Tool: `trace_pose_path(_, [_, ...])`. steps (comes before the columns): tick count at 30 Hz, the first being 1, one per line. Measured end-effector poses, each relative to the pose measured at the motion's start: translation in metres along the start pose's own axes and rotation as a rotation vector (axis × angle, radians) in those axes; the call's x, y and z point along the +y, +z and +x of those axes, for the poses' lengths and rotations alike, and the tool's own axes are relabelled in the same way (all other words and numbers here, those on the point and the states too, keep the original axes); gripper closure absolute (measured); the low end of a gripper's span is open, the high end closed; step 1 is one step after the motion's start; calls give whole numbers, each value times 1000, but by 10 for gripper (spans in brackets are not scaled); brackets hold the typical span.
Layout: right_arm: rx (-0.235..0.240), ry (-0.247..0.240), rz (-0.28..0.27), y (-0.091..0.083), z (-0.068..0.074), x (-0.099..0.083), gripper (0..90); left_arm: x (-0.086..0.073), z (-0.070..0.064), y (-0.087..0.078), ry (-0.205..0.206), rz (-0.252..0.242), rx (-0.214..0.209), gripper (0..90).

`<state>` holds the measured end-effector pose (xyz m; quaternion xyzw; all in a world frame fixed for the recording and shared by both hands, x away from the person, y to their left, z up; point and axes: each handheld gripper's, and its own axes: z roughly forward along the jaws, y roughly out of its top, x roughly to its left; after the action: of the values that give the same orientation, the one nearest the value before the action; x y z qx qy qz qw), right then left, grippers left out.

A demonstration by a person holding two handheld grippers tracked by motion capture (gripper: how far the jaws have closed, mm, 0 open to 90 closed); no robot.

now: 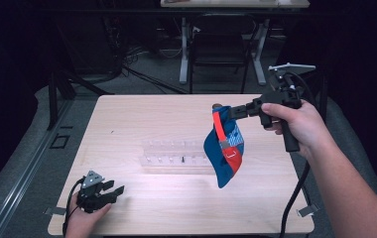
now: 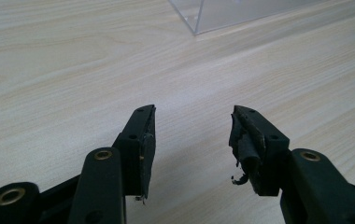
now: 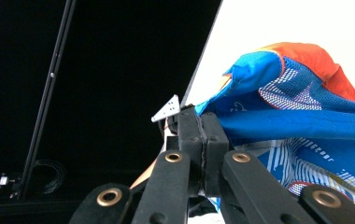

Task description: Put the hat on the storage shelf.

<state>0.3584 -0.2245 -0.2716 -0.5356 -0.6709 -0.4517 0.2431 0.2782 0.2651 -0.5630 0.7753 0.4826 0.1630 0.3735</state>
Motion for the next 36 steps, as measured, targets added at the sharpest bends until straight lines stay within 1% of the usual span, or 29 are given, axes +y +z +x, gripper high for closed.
trace_pose_path(1, [7,0,-9,3,1,3,900,0,1,0,5,12,-7,506])
trace_pose_path(3, [21,1,-12,7,3,6,900,0,0,1,4,8,-4,505])
trace_pose_path(4, [31,3,-24,10,5,8,900,0,-1,1,7,9,-7,505])
trace_pose_path(7, [39,4,-32,15,7,12,900,1,-2,1,10,9,-10,505])
trace_pose_path(9, [54,7,-47,19,9,16,900,1,-3,1,11,3,-12,505])
trace_pose_path(11, [61,7,-56,24,11,19,900,1,-3,1,17,14,-15,505])
trace_pose_path(12, [64,8,-71,30,13,21,900,1,-4,1,14,6,-16,505])
trace_pose_path(14, [67,10,-75,33,14,22,900,1,-4,1,18,-2,-16,505])
trace_pose_path(15, [67,10,-77,36,15,23,900,1,-5,1,11,-8,-17,505])
trace_pose_path(17, [67,8,-83,41,16,25,900,2,-5,1,21,-9,-21,505])
trace_pose_path(18, [74,15,-90,45,16,28,900,2,-6,1,20,-16,-27,505])
trace_pose_path(20, [75,16,-92,47,15,29,900,2,-7,1,25,-18,-28,505])
trace_pose_path(22, [81,23,-100,52,14,31,900,3,-9,-1,34,-27,-41,506])
trace_pose_path(24, [102,35,-111,59,13,33,900,6,-14,-2,40,-45,-51,529])
trace_pose_path(25, [102,35,-111,59,13,33,900,7,-17,-3,55,-59,-46,529])
trace_pose_path(26, [114,30,-115,66,13,35,900,10,-21,-4,71,-72,-46,541])
trace_pose_path(28, [119,29,-118,68,14,35,900,16,-28,-6,84,-95,-58,541])
trace_pose_path(29, [124,27,-122,70,14,35,900,21,-32,-7,85,-108,-78,541])
trace_pose_path(30, [127,26,-122,73,15,36,900,26,-37,-8,93,-116,-94,543])
trace_pose_path(31, [126,26,-122,75,15,36,900,33,-44,-10,109,-132,-112,551])
trace_pose_path(33, [122,27,-131,79,15,37,900,43,-57,-12,141,-151,-131,558])
trace_pose_path(36, [123,36,-137,84,14,39,900,60,-79,-10,192,-179,-170,566])
